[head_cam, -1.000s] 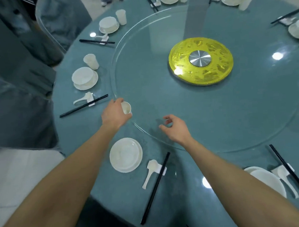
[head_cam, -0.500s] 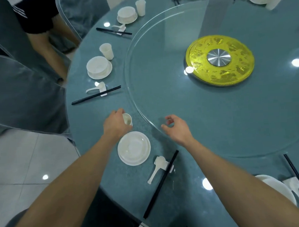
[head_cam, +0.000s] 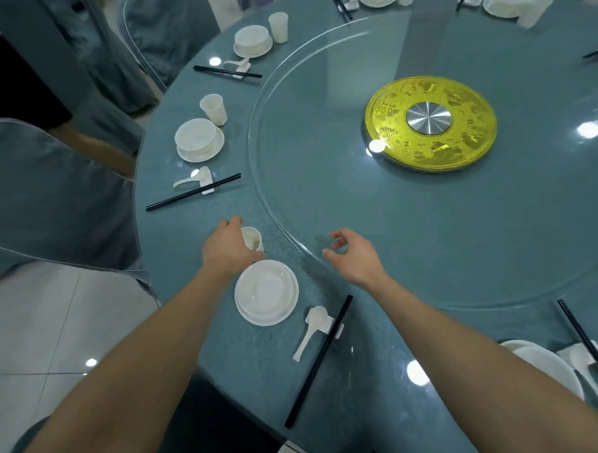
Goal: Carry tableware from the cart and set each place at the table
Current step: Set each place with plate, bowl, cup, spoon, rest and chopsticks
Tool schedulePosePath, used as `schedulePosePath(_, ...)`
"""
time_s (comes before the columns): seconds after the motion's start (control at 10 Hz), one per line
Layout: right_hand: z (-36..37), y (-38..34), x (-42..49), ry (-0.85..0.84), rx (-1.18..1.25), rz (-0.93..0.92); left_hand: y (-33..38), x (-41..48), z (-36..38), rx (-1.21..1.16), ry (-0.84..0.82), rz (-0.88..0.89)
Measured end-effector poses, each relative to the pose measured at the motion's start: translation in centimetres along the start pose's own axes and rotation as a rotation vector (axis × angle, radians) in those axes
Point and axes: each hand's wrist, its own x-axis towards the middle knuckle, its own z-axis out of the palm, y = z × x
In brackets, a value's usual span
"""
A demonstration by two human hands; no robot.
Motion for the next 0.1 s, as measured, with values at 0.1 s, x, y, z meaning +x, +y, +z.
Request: schedulePosePath(0.1, -0.26, -0.3, -1.06, 0.006, 0.007, -0.004, 0.16, -0.76, -0.77, -0.024, 0.009, 0.005)
